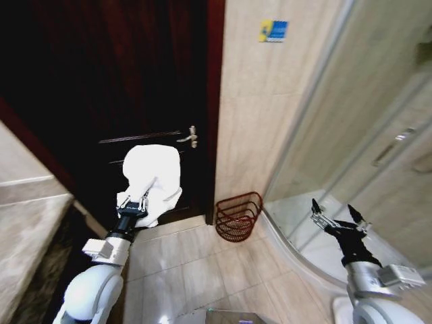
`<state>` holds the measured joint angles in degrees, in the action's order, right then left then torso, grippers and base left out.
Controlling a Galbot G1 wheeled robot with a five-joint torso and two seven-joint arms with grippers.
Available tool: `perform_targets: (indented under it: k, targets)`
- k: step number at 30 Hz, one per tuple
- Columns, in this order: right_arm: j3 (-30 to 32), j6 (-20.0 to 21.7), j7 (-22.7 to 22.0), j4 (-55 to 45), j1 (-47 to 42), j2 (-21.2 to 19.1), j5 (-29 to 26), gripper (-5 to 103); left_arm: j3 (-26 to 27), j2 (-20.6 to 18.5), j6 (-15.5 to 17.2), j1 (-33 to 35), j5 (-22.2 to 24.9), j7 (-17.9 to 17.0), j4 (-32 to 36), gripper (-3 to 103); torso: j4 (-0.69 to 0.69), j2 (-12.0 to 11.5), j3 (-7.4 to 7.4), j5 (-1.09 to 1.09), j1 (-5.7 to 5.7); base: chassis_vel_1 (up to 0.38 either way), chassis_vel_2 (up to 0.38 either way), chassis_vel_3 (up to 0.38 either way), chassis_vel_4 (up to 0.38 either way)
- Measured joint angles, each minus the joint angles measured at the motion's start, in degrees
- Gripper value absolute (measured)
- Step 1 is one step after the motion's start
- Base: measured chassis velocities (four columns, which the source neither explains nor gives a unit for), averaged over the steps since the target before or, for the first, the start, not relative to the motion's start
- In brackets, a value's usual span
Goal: Discard the used towel into the hamper.
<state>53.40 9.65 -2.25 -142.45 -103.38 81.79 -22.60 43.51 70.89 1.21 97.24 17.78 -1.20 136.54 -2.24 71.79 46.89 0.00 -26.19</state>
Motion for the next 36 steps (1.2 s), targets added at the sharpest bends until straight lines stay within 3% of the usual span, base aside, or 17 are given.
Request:
perform_targets:
  k: [20,36]
  targets:
    - [0.18,-0.16,-0.02,0.63,-0.15,-0.16,-0.39,100,-1.32,0.84,-0.54,-0.29,-0.22,-0.63,0.11,14,0.0,0.0,0.0,0.0,0.0,-0.035,-0.081,-0.056,-0.011]
    - [0.32,-1.51,0.29,1.82,-0.21,-1.05,-0.44,100,-2.96,1.45,-0.89,-0.09,-2.38,-0.6,0.33,14,0.01,0.0,0.0,0.0,0.0,-0.074,-0.112,0.076,0.106]
